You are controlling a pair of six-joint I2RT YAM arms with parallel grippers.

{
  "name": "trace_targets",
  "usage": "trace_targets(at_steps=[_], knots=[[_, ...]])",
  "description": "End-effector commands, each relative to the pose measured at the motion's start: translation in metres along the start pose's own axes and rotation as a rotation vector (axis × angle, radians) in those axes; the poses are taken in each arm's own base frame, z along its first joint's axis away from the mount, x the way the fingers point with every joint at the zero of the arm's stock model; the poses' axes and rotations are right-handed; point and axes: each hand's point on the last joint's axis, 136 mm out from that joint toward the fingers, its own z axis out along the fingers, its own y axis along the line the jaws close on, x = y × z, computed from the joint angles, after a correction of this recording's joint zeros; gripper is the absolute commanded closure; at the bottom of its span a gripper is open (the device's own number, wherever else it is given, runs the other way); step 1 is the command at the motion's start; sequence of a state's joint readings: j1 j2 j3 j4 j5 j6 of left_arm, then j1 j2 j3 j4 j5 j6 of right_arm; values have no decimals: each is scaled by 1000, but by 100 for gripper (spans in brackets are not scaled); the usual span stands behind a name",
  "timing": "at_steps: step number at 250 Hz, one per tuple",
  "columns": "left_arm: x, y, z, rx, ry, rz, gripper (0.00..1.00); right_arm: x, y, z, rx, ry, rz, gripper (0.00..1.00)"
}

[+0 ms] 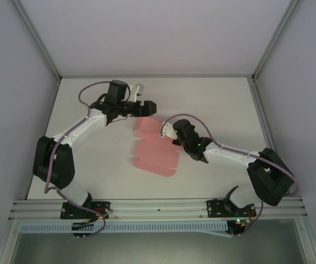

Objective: Assemble paper box

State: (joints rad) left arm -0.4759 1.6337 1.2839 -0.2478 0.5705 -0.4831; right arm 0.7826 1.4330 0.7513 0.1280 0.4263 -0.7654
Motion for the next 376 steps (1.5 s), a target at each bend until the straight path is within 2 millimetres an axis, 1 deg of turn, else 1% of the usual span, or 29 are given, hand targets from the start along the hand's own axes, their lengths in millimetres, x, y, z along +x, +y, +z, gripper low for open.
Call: trace_targets(at_steps=[1,26,48,72,109,141,169,178,203,230,267,299,326,347,361,376], knots=[[8,-3,6,21,47,7,24,-4,-3,3,-4,5,39,99],[15,0,10,5,73,-1,31,-4,-5,3,3,5,55,100],[23,6,12,-36,96,-6,34,-3,-9,2,15,10,71,100],[30,8,13,-67,117,-1,38,0,-12,3,25,26,83,100],[34,-1,11,-56,129,12,39,5,-15,5,43,65,95,100],[38,5,9,-102,162,1,40,4,-23,2,77,63,122,100],[45,13,13,-125,184,-15,41,-2,-23,-2,58,27,141,100],[46,12,16,-116,189,-18,42,-3,-22,-2,54,22,143,100],[46,0,25,-61,192,-11,43,-3,-20,-1,51,22,142,100],[46,-8,32,-37,208,4,44,-4,-23,-2,66,18,148,100],[53,-9,41,-37,237,-8,45,-6,-29,-5,88,-1,174,100],[54,-8,44,-35,237,-19,45,-7,-27,-6,79,-14,189,100],[51,-11,45,-23,212,-36,44,-8,-28,-7,84,-28,222,100],[47,-16,42,-4,187,-36,44,-9,-23,-8,64,-44,233,100],[40,-20,36,-7,158,-21,40,-6,-22,-8,69,-33,226,100],[29,-22,26,-33,116,1,31,-1,-24,-8,83,-13,211,100]])
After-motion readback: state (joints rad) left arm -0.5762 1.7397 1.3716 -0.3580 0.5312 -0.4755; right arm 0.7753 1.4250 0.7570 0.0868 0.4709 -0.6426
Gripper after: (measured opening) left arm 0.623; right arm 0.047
